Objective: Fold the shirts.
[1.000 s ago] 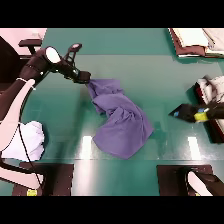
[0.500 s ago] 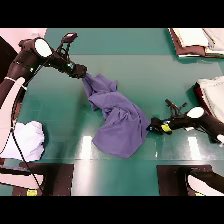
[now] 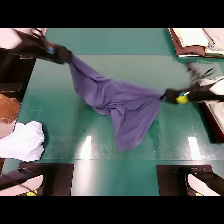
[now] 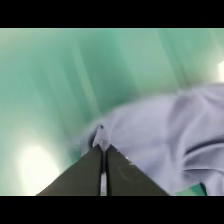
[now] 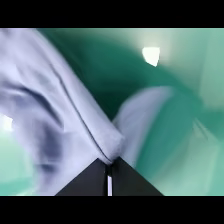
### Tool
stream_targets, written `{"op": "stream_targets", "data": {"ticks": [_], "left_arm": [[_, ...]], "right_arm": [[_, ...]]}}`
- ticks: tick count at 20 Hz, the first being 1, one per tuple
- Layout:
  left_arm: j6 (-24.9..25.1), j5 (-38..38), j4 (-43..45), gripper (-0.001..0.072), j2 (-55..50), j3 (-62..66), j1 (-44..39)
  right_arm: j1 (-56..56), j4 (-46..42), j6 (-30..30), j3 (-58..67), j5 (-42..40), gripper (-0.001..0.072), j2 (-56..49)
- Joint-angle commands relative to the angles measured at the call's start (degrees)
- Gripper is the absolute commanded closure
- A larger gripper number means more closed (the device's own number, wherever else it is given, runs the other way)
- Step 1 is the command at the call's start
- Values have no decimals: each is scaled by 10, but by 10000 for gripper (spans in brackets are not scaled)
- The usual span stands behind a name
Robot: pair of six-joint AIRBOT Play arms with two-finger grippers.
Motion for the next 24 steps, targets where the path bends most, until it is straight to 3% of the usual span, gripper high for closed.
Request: {"op": "stream_targets", "data": {"ticks": [1, 8, 13, 17, 20, 24], "left_arm": [[0, 11, 17, 685, 135, 33, 0], [-18, 13, 12, 685, 278, 164, 0], [-18, 11, -9, 686, 280, 210, 0], [-16, -26, 21, 685, 249, 205, 0], [-16, -87, 86, 685, 173, 193, 0], [-18, -71, 111, 685, 35, 116, 0]], "right_arm": [[-64, -37, 2, 158, 91, 697, 95], [-131, -37, 2, 363, 159, 697, 184], [-164, -35, 2, 517, 239, 697, 122], [-164, -25, 2, 629, 258, 697, 30], [-153, -10, 2, 585, 250, 697, -31], [-85, -54, 0, 474, 215, 697, -140]]}}
